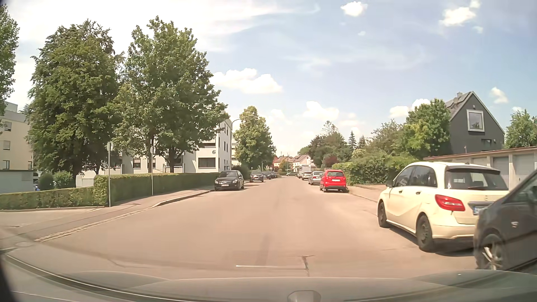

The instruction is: Follow the waypoints while adhering to traffic rules and regulations

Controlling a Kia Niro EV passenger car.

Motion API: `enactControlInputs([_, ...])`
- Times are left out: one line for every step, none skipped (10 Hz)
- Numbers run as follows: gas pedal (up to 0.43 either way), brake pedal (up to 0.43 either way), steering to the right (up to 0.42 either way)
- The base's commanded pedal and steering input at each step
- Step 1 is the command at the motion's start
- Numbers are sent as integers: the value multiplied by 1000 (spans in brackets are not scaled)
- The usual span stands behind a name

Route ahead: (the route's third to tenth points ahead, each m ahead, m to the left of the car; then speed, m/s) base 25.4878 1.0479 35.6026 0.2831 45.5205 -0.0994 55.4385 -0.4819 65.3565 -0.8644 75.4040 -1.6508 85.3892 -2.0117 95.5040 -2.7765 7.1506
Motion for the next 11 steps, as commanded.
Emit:
enactControlInputs([98,0,10])
enactControlInputs([118,0,7])
enactControlInputs([118,0,5])
enactControlInputs([118,0,4])
enactControlInputs([118,0,4])
enactControlInputs([118,0,4])
enactControlInputs([118,0,4])
enactControlInputs([118,0,4])
enactControlInputs([118,0,3])
enactControlInputs([118,0,3])
enactControlInputs([118,0,3])
